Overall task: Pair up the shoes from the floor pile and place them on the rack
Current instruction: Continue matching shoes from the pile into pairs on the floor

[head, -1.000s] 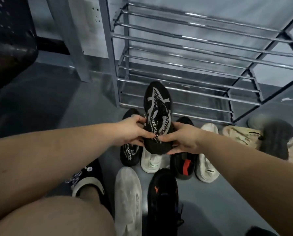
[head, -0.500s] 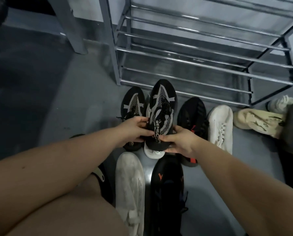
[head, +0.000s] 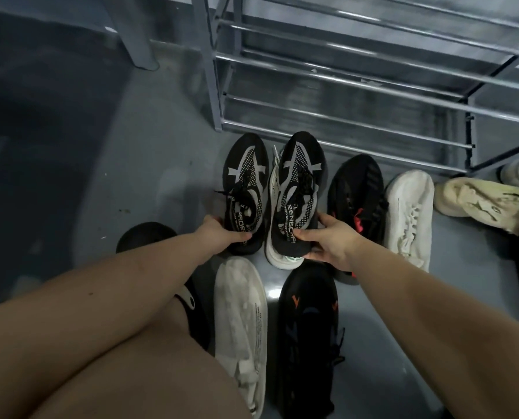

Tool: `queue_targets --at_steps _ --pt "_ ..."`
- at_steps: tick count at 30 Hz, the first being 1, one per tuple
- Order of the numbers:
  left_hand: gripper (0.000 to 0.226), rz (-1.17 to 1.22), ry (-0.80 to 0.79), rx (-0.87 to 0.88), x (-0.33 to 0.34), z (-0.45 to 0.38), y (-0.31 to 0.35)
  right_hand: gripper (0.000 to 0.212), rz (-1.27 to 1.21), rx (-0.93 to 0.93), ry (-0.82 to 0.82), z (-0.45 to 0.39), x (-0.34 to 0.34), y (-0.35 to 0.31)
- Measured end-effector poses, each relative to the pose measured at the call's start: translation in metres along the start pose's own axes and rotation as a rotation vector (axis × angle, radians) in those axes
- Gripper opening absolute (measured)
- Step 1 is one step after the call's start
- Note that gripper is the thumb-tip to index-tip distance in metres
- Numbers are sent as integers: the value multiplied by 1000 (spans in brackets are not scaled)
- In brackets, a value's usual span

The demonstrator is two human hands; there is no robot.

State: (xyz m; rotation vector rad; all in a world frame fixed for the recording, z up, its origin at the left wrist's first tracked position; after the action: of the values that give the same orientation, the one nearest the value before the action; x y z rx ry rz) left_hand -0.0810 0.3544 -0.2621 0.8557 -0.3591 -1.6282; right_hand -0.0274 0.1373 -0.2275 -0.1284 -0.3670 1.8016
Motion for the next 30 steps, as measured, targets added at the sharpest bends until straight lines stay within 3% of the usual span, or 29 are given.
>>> queue_targets --at_steps 5,10,17,22,27,30 --pt "88 145 27 -20 4 -3 -5 75 -1 6 14 -4 0 0" --pt "56 406 -8 -85 7 -2 -2 74 10 1 4 -4 1 1" --pt "57 343 0 -36 6 2 13 62 -2 -17 -11 6 4 -5" --pt "36 360 10 -3 -15 25 33 50 -25 -54 -18 42 7 -19" --pt "43 355 -105 21 -22 88 59 45 30 -78 -46 104 0 -25" --pt "26 453 -186 27 -26 125 77 37 52 -87 -47 145 -7 -19"
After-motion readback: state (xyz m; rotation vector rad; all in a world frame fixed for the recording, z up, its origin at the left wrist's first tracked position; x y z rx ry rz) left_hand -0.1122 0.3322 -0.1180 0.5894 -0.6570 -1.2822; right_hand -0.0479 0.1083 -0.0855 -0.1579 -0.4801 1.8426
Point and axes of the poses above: each hand's wrist, its own z-axis away from the middle knuckle, its own x-axis out of the palm, y = z × x, the point moved 1 cm from there along -z, towards the middle knuckle, and after that the axes turned 13 degrees about x, right-handed, at the moved point
